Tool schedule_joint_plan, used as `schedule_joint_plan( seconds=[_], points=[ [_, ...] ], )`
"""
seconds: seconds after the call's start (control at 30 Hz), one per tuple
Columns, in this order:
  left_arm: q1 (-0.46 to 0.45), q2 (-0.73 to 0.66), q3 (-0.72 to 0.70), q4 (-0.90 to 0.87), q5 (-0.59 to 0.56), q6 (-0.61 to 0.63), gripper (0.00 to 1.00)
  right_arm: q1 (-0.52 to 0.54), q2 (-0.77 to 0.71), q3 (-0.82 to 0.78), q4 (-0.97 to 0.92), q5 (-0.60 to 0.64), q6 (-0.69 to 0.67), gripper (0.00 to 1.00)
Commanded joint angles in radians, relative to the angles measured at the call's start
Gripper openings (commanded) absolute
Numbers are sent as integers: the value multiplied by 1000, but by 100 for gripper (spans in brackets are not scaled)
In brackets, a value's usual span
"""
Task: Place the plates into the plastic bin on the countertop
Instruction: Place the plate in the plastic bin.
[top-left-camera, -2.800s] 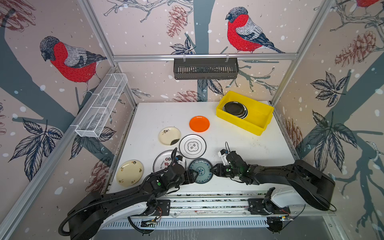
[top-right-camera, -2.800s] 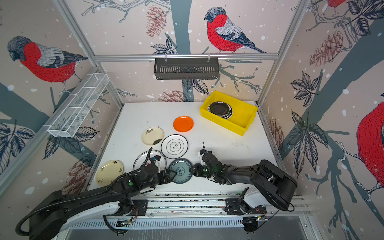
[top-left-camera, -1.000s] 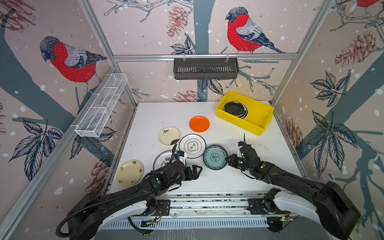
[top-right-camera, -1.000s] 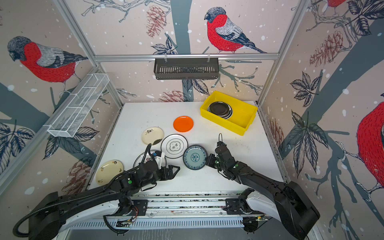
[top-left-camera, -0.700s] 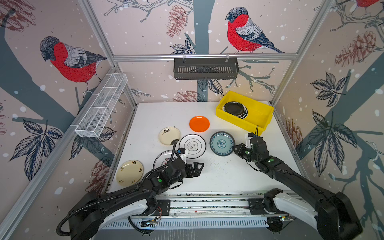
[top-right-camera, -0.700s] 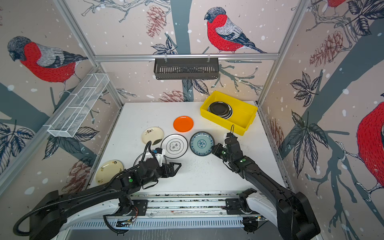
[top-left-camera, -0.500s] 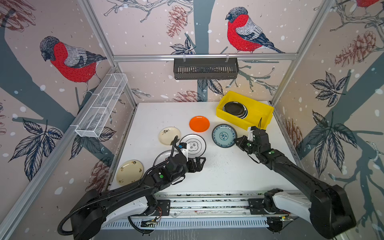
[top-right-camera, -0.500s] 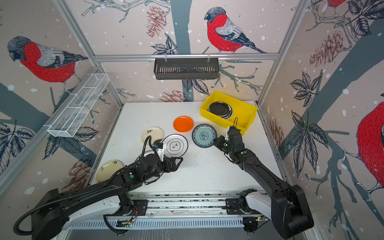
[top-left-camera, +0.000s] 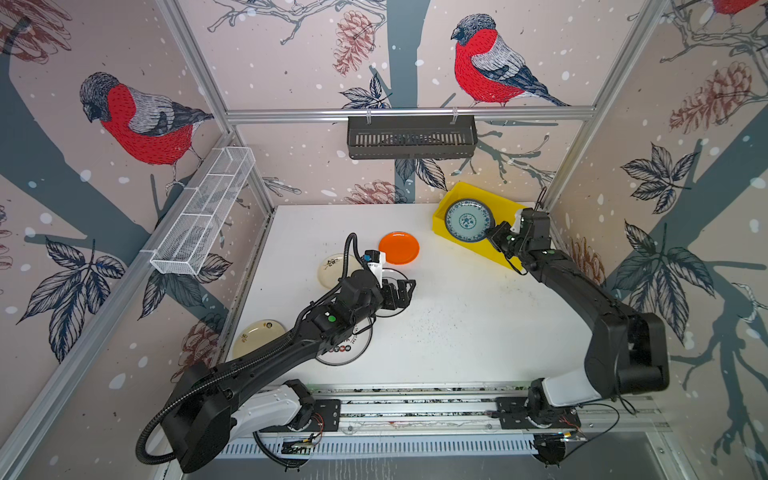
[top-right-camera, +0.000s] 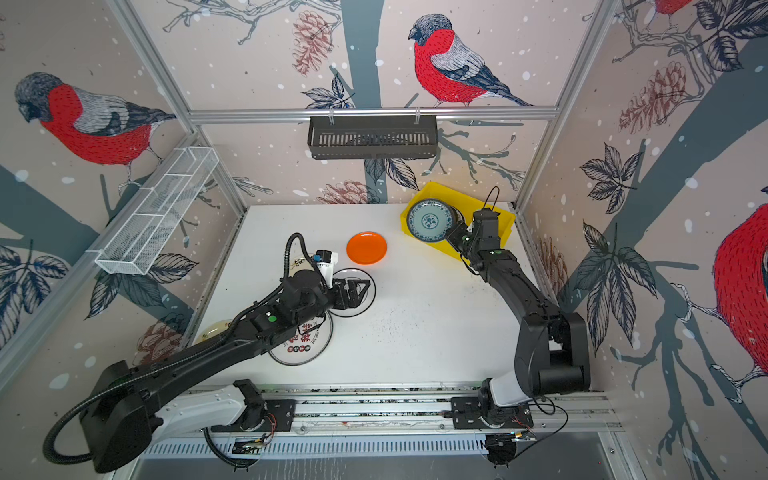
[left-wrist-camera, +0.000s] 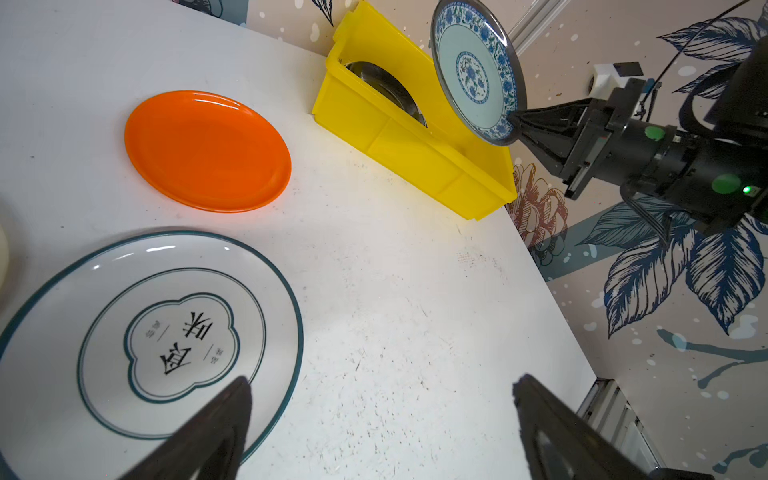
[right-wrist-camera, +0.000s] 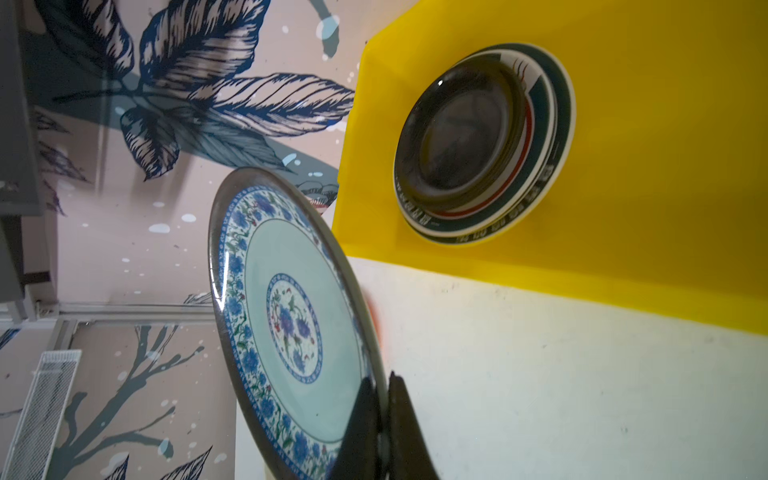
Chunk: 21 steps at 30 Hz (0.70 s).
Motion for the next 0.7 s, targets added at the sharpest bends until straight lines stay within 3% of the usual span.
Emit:
schedule_joint_plan(
  seconds=[0.0,0.47,0.67],
  points=[
    [39,32,18,50,85,37,98,-30,86,77,27,31,-11,0],
    [183,123,50,103,264,61,98,-60,561,575,-88,103,-48,0],
    [214,120,49,96,285,78,98,-43,614,586,-95,151,-52,0]
  ],
)
